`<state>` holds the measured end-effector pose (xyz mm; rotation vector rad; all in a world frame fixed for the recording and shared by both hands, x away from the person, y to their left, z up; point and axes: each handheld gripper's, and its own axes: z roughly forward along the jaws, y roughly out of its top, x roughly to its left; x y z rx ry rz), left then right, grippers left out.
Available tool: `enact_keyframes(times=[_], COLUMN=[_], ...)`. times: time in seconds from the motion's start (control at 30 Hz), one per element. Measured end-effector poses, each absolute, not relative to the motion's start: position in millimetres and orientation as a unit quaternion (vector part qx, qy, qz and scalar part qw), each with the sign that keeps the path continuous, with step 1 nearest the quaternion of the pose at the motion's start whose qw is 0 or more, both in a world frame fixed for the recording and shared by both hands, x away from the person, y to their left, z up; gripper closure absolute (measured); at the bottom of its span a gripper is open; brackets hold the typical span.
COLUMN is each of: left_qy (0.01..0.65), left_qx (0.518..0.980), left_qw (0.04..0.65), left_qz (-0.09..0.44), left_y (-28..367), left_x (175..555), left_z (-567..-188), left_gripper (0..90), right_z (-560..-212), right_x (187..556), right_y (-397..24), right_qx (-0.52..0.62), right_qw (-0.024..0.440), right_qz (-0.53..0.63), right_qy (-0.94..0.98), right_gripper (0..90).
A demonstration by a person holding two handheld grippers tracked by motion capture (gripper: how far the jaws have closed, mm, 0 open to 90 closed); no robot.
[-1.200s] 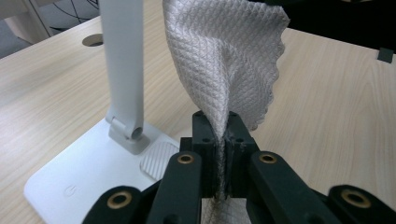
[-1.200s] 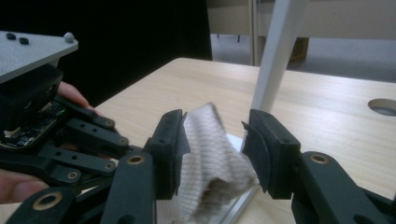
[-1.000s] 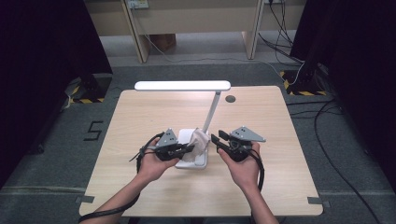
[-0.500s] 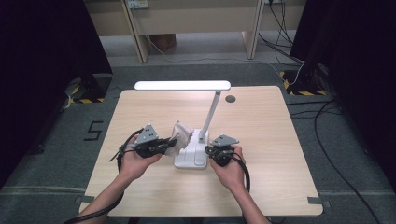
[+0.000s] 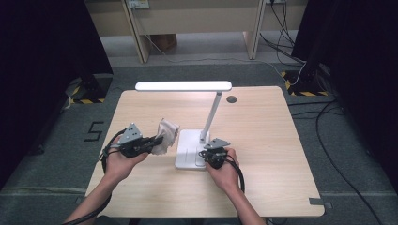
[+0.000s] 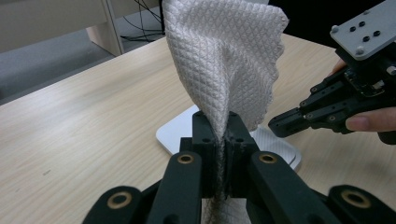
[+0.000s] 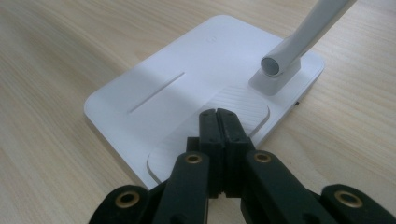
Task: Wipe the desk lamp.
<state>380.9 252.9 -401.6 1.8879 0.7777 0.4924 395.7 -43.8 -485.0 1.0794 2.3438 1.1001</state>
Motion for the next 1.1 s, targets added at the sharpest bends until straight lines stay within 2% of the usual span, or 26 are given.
enact_keyframes(times=[1.1], left_qy=[0.334], left_qx=[0.757], left_qw=[0.496], left_qz=[0.264], left_y=[306], left_x=[378], left_z=[-369], left_gripper=[85.2], right_z=[-489], right_x=[398], right_y=[-38], right_qx=[0.377], right_qw=[0.166], right_qz=[0.378], right_qy=[0.829], right_gripper=[90.0])
